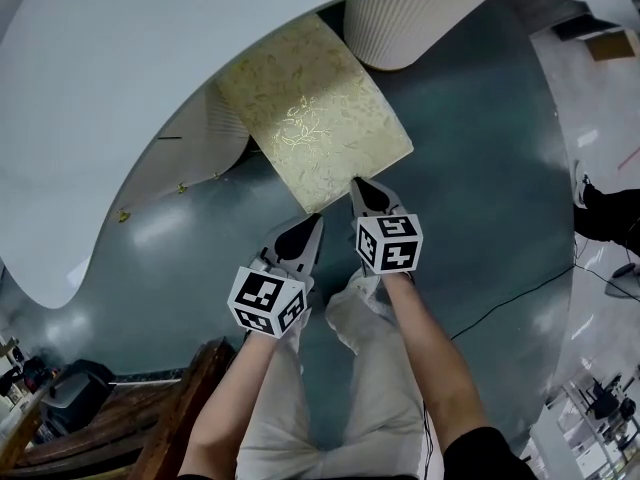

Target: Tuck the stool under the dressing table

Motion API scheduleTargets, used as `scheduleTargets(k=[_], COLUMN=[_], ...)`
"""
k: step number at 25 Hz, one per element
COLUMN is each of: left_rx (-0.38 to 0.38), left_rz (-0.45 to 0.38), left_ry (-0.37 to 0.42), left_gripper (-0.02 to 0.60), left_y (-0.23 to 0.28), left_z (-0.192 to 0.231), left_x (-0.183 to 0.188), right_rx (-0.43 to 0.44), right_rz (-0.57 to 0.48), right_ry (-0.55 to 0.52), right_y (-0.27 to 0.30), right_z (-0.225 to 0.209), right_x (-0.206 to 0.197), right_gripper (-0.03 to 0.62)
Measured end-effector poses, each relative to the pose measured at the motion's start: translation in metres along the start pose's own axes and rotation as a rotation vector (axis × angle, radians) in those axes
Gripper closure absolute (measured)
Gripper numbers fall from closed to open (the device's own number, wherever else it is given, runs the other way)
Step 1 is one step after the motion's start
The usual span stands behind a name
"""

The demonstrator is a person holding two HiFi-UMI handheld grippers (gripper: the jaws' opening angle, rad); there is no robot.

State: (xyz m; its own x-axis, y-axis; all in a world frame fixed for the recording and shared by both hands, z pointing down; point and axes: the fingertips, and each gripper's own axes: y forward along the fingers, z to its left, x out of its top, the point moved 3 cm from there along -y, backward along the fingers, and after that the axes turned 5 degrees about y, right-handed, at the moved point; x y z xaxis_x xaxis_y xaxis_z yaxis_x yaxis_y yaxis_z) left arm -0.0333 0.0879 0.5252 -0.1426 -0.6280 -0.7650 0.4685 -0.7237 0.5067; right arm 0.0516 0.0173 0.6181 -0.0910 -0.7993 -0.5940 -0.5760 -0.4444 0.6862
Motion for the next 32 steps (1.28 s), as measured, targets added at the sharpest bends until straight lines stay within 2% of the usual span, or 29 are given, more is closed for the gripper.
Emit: scheduleTargets(k=[20, 32], left_rx=[0.014, 0.064], left_rz=[-0.053, -0.092], left_ry=[0.024, 0.039], left_gripper=[0.572, 0.572], left_y=[-0.001, -0.004], left_z=[-0.010, -0.006], left_x=[-0.018, -0.027], right_rx=[0.032, 0.058], right_rz=[-0.041, -0.083], right_ry=[-0.031, -0.040], right_y=[-0.001, -0.001], right_z=[-0.001, -0.001], right_x=[-0.002, -0.002], right_gripper=[0.586, 0.586])
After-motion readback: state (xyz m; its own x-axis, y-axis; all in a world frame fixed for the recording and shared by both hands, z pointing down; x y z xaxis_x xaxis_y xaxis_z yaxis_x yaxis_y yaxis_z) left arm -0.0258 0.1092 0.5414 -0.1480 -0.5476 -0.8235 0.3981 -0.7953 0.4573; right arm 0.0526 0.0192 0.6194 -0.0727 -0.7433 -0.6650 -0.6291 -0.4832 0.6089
